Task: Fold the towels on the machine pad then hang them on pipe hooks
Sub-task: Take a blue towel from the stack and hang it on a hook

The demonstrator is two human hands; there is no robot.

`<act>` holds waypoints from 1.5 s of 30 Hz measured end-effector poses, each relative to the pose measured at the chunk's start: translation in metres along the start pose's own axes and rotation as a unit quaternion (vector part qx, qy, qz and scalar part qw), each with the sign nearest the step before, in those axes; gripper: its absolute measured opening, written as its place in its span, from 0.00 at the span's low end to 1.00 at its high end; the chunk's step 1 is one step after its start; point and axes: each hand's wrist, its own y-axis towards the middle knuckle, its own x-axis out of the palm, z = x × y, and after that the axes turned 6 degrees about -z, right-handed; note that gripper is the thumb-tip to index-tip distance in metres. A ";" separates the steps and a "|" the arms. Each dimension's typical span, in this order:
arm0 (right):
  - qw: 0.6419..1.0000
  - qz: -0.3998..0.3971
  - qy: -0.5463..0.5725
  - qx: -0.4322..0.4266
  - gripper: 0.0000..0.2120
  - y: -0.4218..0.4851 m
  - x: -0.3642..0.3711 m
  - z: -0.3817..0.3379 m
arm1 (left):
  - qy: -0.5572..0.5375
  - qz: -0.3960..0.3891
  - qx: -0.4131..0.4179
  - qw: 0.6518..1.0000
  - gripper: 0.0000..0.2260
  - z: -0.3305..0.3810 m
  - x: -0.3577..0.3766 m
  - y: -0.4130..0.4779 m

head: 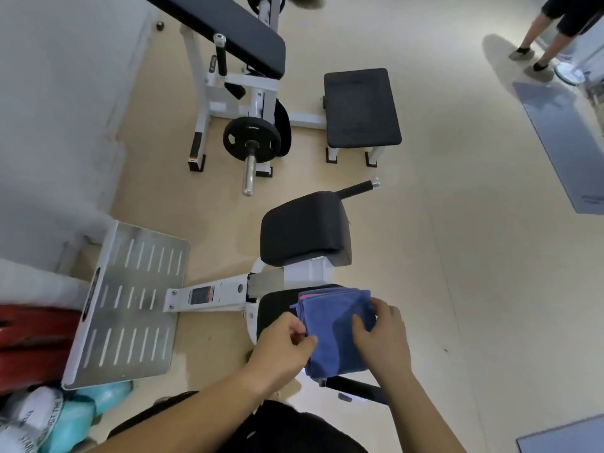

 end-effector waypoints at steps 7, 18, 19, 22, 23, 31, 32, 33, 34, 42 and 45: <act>0.993 -0.055 0.062 0.085 0.09 0.000 -0.011 0.023 | 0.032 -0.039 -0.031 0.998 0.05 0.000 0.014 0.008; 0.964 -0.073 0.225 0.120 0.14 -0.024 -0.028 0.026 | -0.012 -0.016 -0.034 0.999 0.07 -0.002 0.020 0.007; 0.950 -0.074 0.274 0.126 0.16 -0.025 -0.031 0.026 | -0.017 -0.014 -0.034 0.999 0.07 -0.001 0.020 0.007; 0.919 -0.089 0.363 0.124 0.22 -0.029 -0.040 0.017 | -0.033 -0.012 -0.032 0.999 0.07 0.003 0.017 0.005; 0.918 -0.087 0.370 0.116 0.21 -0.030 -0.041 0.014 | -0.036 -0.008 -0.029 0.999 0.07 0.004 0.015 0.005; 0.947 -0.137 0.279 -0.079 0.16 -0.038 -0.053 -0.056 | -0.036 0.111 0.052 0.992 0.22 0.019 -0.028 -0.017; 0.948 -0.155 0.253 -0.115 0.17 -0.040 -0.058 -0.069 | -0.025 0.135 0.096 0.986 0.27 0.025 -0.040 -0.023; 0.946 -0.171 0.229 -0.153 0.19 -0.043 -0.063 -0.082 | -0.003 0.149 0.152 0.977 0.33 0.031 -0.052 -0.030; 0.942 -0.186 0.207 -0.187 0.21 -0.046 -0.068 -0.096 | 0.028 0.150 0.207 0.966 0.37 0.038 -0.065 -0.037; 0.884 -0.251 0.066 -0.388 0.34 -0.075 -0.052 -0.208 | 0.287 0.234 0.246 0.896 0.40 0.044 -0.142 -0.106; 0.869 -0.249 0.059 -0.424 0.39 -0.092 -0.026 -0.248 | 0.063 0.234 0.153 0.958 0.31 0.024 -0.173 -0.134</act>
